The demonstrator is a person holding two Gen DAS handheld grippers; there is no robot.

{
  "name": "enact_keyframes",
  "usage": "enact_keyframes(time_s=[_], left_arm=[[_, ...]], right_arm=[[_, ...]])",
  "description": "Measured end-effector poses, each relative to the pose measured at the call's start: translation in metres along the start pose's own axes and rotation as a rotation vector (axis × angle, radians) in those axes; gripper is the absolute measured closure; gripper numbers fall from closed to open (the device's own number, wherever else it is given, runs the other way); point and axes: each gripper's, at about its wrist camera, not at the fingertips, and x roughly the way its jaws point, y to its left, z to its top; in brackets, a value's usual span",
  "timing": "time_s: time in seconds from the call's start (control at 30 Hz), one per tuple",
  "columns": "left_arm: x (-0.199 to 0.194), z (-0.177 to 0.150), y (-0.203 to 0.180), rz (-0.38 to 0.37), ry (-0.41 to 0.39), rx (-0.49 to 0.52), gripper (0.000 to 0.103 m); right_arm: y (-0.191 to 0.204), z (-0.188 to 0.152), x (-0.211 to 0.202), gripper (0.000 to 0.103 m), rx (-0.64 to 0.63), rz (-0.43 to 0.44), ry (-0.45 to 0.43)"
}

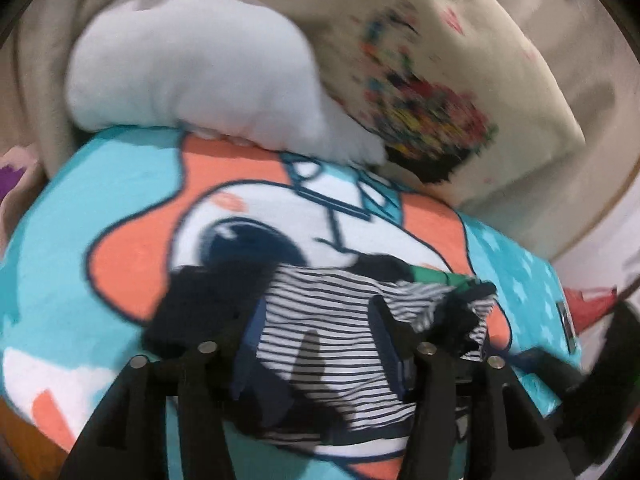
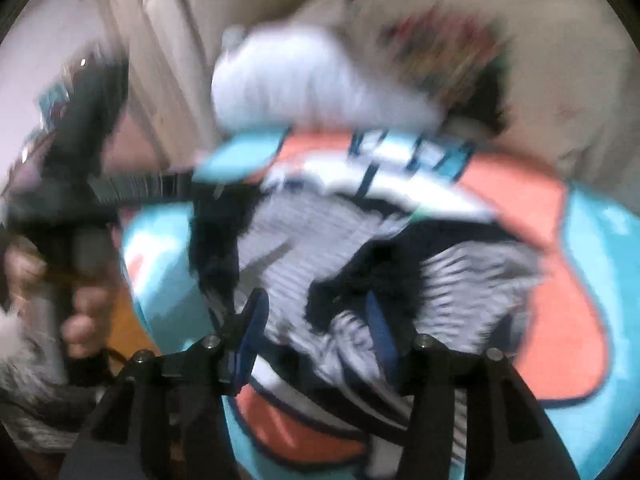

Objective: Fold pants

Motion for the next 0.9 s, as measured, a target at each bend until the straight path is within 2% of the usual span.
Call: enact_keyframes(time_s=[0.03,0.07,0.17,0.23,0.3,0.4,0.43,0.53,0.6,0.67,0.73,0.8,0.83,0.9], left_arm=[[-0.003,0.0,0.008,-0.002,-0.014,-0.018,0.041],[-0.006,0.0,0.015,-0.006,-0.026,-0.036,0.041],[-0.004,-0.004,0.024,-0.016,-0.039,-0.051,0.041],[-0.002,-0.006,0.027,-0.026,-0.034,-0.055,0.041],[-0.002,-0.01,0.032,-0.026,-0.023,-0.066,0.041],[-0.003,-0.014,0.042,0.005,-0.026,-0.086,0.041],[-0.003,-0.015,0.046,0.016,-0.029,-0.096,0.041],[-0.005,-0.014,0.058,0.038,-0.044,-0.13,0.041],[-0.006,-0.012,0.062,0.042,-0.054,-0.142,0.041],[-0.003,-0.012,0.061,0.044,-0.053,-0.141,0.041],[0.003,-0.012,0.058,0.042,-0.044,-0.136,0.041],[0.01,-0.015,0.052,0.041,-0.019,-0.126,0.041],[0.013,-0.016,0.05,0.041,-0.009,-0.119,0.041],[0.016,-0.018,0.046,0.049,0.001,-0.104,0.041]], right_arm=[[-0.008,0.001,-0.017,0.04,0.022,-0.045,-0.037],[-0.021,0.001,-0.03,0.037,0.055,-0.105,-0.066],[-0.066,-0.001,-0.037,0.036,0.19,-0.219,-0.059],[-0.096,-0.007,-0.019,0.036,0.315,-0.2,-0.011],[-0.113,-0.011,0.004,0.038,0.388,-0.177,0.038],[-0.115,-0.022,0.027,0.083,0.44,-0.073,0.075],[-0.113,-0.02,0.029,0.088,0.438,-0.077,0.066],[-0.115,-0.009,0.014,0.094,0.443,-0.056,0.007],[-0.12,-0.001,-0.003,0.094,0.439,-0.102,-0.037],[-0.128,0.003,-0.022,0.094,0.423,-0.195,-0.061],[-0.136,0.006,-0.028,0.093,0.389,-0.286,-0.044],[-0.136,0.004,-0.02,0.09,0.344,-0.351,0.028],[-0.134,0.004,-0.019,0.089,0.316,-0.416,0.057],[-0.122,0.006,-0.035,0.089,0.28,-0.483,0.005]])
